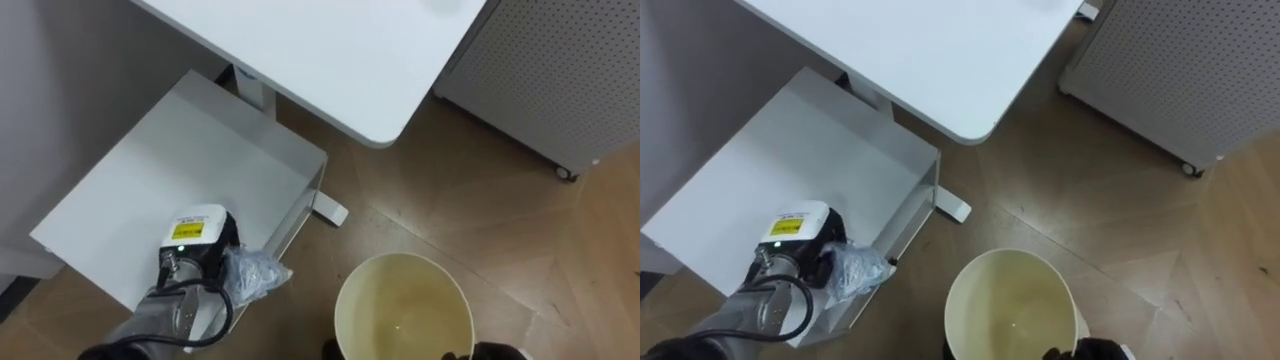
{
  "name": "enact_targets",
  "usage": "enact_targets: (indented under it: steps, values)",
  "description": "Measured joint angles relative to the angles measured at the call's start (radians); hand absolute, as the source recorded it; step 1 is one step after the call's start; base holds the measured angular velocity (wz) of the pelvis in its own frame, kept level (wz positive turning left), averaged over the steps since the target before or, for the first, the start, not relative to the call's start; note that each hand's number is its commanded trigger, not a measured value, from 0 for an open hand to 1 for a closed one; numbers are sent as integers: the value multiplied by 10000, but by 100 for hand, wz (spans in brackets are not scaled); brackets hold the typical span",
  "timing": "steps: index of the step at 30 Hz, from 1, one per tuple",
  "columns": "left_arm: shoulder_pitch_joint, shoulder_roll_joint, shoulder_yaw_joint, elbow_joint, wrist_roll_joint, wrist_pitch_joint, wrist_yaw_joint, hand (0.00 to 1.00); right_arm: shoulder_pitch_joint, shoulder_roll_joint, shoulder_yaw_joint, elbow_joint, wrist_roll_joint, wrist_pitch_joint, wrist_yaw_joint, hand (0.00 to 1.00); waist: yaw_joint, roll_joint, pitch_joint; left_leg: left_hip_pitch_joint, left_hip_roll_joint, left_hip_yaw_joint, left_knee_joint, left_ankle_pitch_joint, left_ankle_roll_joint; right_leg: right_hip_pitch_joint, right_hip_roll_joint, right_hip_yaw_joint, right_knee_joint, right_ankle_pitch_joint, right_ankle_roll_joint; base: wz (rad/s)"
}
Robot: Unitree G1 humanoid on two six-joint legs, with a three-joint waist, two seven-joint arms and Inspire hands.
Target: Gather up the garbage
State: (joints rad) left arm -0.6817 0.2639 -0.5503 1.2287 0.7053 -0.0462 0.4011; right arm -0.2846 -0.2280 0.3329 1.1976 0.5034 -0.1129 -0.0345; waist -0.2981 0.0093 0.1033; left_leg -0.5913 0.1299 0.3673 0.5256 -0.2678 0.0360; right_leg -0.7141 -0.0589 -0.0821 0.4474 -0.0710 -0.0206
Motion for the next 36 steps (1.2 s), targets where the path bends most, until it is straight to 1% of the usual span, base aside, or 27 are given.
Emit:
enact_targets:
  steps: [2,4,6,7,8,9,10,11,12,13,15,16,18,21,22,23,24,27,29,32,33,35,36]
  values:
    - [94,-23,119,-3,-288,-115,25,100,-25,50,0,3,-29,-24,-4,100,22,-7,-3,33,-11,22,-21,0,0,18,-16,-2,2,0,1,0]
    - [184,-53,248,-6,-993,-206,12,100,-108,169,15,22,30,-66,-74,100,20,-24,-6,82,-25,40,-49,1,1,42,-30,2,9,0,2,0]
    - [284,-112,285,-13,-2331,-444,-49,100,-117,386,81,2,29,-280,-175,100,42,-43,-10,93,-28,35,-64,2,1,52,-28,2,4,0,2,0]
    - [324,-198,291,-38,-2596,-501,-101,100,-116,426,124,2,27,-335,-204,100,42,-53,-15,97,-31,36,-74,3,1,52,-31,-1,0,0,2,0]
    - [439,-242,346,-155,-3163,-641,-242,100,-116,468,292,-5,24,-464,-214,100,43,-70,-25,118,-41,37,-101,8,5,71,-35,0,-13,-1,3,0]
    - [567,-299,354,-327,-3522,-752,-404,100,-115,478,423,-12,23,-559,-196,100,46,-80,-31,130,-41,27,-103,8,5,99,-42,-13,-22,-2,6,0]
    - [633,-345,372,-429,-3634,-809,-480,100,-111,491,466,-19,10,-616,-186,100,58,-86,-34,131,-43,24,-103,8,5,105,-48,-22,-25,-4,8,3]
    - [874,-420,416,-822,-3698,-907,-659,100,-100,541,468,-56,-93,-689,-176,100,79,-102,-44,116,-52,19,-105,8,5,101,-61,-30,-28,-13,22,4]
    - [1128,-559,471,-1207,-3786,-1031,-835,100,-100,628,467,-85,-209,-725,-174,100,92,-116,-52,99,-69,-4,-112,8,6,99,-73,-47,-44,-18,30,4]
    - [1246,-665,460,-1338,-3814,-1089,-913,100,-104,678,471,-91,-262,-727,-175,100,113,-132,-62,96,-80,-24,-115,9,7,101,-73,-50,-54,-18,31,3]
    - [1605,-1180,309,-1589,-3832,-1186,-1255,100,-94,786,511,-92,-274,-748,-176,100,266,-168,-85,77,-88,-110,-117,9,7,161,-69,-122,-157,0,59,5]
    - [1680,-1337,250,-1605,-3839,-1209,-1347,100,-95,787,592,-96,-274,-758,-175,100,314,-181,-93,64,-90,-123,-114,9,7,161,-76,-159,-161,1,60,10]
    - [1888,-1752,-160,-1691,-3918,-1266,-1702,100,-96,792,823,-185,-276,-835,-174,100,388,-227,-122,-11,-102,-170,-108,15,17,128,-108,-246,-175,1,61,8]
    - [2041,-1955,-467,-1692,-3842,-1316,-1866,100,-95,945,1061,-198,-272,-954,-44,100,390,-280,-164,-68,-68,-172,-43,16,20,114,-95,-244,-177,7,63,1]
    - [2061,-1995,-471,-1692,-3832,-1344,-1895,87,-96,973,1065,-199,-272,-961,-23,100,390,-285,-170,-70,-65,-172,-43,16,20,115,-94,-244,-175,7,63,0]
    - [2094,-2062,-505,-1691,-3790,-1419,-1924,52,-95,1013,1079,-203,-282,-973,62,100,396,-296,-183,-74,-57,-173,-30,16,20,116,-90,-266,-173,12,57,0]
    - [2134,-2091,-537,-1692,-3763,-1512,-1945,1,-89,1043,1163,-193,-282,-974,157,100,400,-301,-208,-75,-43,-166,-9,16,20,118,-83,-267,-165,16,50,0]
    - [2159,-2104,-692,-1692,-3744,-1557,-1988,0,-50,1086,1259,-177,-337,-968,404,100,416,-301,-247,-54,-29,-172,62,16,20,155,-70,-271,-155,39,38,0]
    - [2180,-2105,-840,-1690,-3735,-1557,-2090,0,-34,1092,1265,-176,-415,-954,478,100,457,-302,-250,19,-31,-167,63,16,20,221,-70,-267,-152,57,38,0]
    - [2375,-2140,-1006,-1680,-3683,-1557,-2406,0,38,1097,1261,-176,-518,-915,552,100,521,-304,-253,250,-33,-167,52,16,20,449,-74,-275,-159,59,40,0]
    - [2483,-2157,-1013,-1676,-3682,-1556,-2515,0,71,1097,1259,-178,-589,-907,609,100,525,-306,-264,336,-33,-168,50,16,21,519,-76,-275,-157,58,40,0]
    - [2565,-2159,-1050,-1675,-3659,-1553,-2664,0,133,1096,1260,-193,-637,-910,707,100,526,-298,-318,353,-36,-167,51,21,29,523,-84,-275,-161,59,38,0]
    - [2593,-2158,-1065,-1672,-3619,-1552,-2746,0,153,1097,1260,-200,-660,-911,743,100,526,-290,-325,362,-36,-167,54,25,37,523,-88,-274,-149,65,30,0]
